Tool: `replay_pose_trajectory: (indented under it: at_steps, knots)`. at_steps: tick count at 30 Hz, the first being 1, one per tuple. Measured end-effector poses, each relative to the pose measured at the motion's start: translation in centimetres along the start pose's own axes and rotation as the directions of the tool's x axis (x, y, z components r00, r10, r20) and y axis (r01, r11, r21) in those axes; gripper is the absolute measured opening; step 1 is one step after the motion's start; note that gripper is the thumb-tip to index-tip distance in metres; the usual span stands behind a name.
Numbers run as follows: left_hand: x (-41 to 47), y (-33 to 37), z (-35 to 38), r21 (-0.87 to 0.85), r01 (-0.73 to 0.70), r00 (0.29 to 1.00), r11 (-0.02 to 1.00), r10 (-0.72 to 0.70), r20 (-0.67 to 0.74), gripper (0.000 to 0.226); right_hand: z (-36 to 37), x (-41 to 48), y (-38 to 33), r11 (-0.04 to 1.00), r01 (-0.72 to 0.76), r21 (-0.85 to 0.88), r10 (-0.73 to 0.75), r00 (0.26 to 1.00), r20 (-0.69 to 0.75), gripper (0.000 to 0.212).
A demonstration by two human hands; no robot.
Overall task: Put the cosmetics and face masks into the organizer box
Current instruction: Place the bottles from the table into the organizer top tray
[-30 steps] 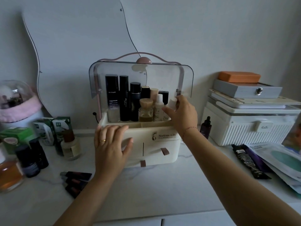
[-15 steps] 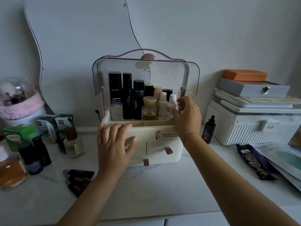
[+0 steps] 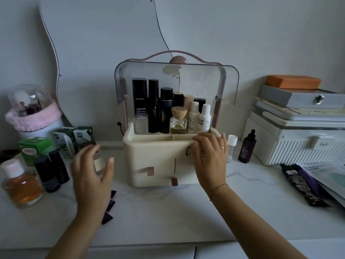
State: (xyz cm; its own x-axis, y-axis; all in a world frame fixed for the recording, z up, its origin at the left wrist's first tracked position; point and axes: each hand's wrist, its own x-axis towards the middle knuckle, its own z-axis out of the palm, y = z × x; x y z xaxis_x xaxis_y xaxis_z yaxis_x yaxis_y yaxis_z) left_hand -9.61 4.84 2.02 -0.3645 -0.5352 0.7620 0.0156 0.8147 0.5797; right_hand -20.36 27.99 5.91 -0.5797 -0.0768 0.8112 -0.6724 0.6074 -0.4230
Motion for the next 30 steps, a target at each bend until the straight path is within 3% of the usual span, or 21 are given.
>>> replay_pose_trajectory:
  at_steps: [2, 5, 7, 10, 14, 17, 27, 30]
  knots:
    - [0.6, -2.3, 0.1, -0.004, 0.192, 0.981, 0.981, -0.192, -0.011, 0.054, 0.1, -0.1, 0.0, 1.0, 0.002, -0.007, -0.002, 1.0, -0.004, 0.012]
    - [2.0, -5.7, 1.3, -0.033, 0.409, 0.906, 0.912, -0.401, 0.137, 0.059, 0.2, -0.1, 0.0, 1.0, 0.004, -0.013, -0.004, 1.0, 0.001, 0.012]
    - [2.7, -7.0, 2.2, -0.077, 0.503, 0.85, 0.861, -0.476, 0.226, 0.051, 0.1, -0.1, 0.0, 1.0, 0.007, -0.019, -0.006, 1.0, 0.013, 0.013]
    - [3.4, -8.0, 3.1, -0.057, 0.535, 0.828, 0.843, -0.509, 0.237, 0.053, -0.1, -0.1, 0.1, 0.999, 0.014, -0.029, -0.013, 1.0, 0.028, 0.014]
    - [4.0, -8.3, 3.3, 0.032, 0.493, 0.853, 0.87, -0.49, 0.182, 0.051, -0.2, -0.1, 0.1, 0.999, 0.018, -0.047, -0.017, 0.999, 0.03, 0.015]
    - [3.4, -7.8, 2.8, 0.004, 0.454, 0.876, 0.891, -0.447, 0.181, 0.048, -0.2, -0.1, 0.1, 0.999, 0.019, -0.048, -0.018, 1.0, 0.026, 0.014]
    - [2.4, 0.9, -2.1, -0.339, 0.23, 0.972, 0.913, -0.235, 0.025, 0.047, -0.3, -0.1, 0.4, 0.999, 0.034, -0.041, -0.032, 0.998, 0.05, 0.014]
    - [2.4, 5.4, -3.4, -0.399, 0.075, 0.997, 0.914, -0.071, 0.025, 0.045, -0.3, -0.1, 0.3, 0.999, 0.03, -0.045, -0.027, 0.998, 0.05, 0.013]
